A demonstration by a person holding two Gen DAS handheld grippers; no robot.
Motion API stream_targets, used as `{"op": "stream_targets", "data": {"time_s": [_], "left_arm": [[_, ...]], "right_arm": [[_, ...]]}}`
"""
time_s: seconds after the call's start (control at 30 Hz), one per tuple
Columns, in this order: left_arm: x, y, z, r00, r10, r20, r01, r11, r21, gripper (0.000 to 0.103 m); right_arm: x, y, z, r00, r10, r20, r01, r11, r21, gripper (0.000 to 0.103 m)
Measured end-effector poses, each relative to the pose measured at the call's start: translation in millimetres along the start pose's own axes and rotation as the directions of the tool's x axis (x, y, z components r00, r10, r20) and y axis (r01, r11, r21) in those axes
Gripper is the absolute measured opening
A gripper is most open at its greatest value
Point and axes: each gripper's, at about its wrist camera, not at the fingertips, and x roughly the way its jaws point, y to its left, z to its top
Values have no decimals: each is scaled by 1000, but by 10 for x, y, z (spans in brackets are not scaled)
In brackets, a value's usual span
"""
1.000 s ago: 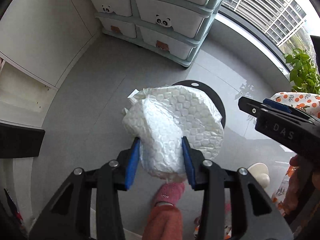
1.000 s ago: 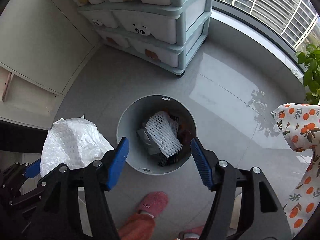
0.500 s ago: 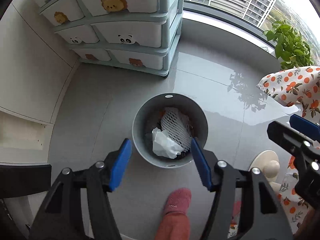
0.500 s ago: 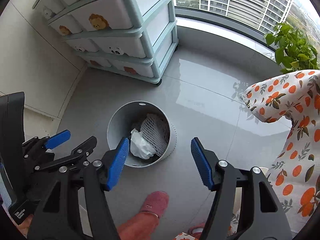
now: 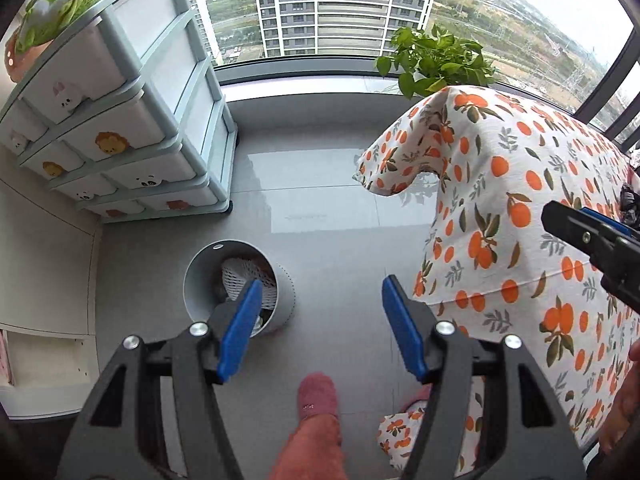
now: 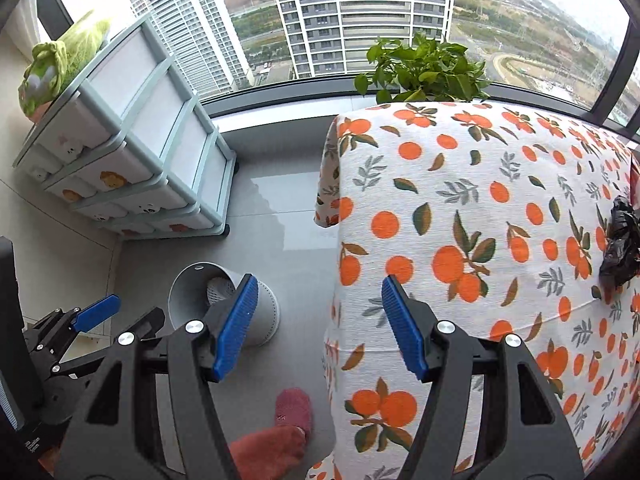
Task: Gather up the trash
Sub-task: 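Move both open grippers back toward the table, then grasp the black plastic bag with left gripper while right grasps red tissue pack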
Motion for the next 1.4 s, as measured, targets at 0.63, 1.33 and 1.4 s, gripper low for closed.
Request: {"op": "stream_targets", "data": {"time_s": [0.63, 1.33, 1.4], "left_arm": [[-316, -3369, 479, 978, -202, 56, 171, 925, 340, 63], [244, -4391, 637, 990, -137, 34, 117, 931, 347, 63], [275, -4387, 634, 990, -142, 22, 126, 931, 342, 63]], "right_arm": [[-1115, -3218, 224, 965, -251, 79, 223, 940, 256, 62], [-600, -4177, 267, 993, -117, -3, 115, 968, 223, 38], [-573, -4143, 283, 994, -105, -3, 103, 971, 217, 32]]}}
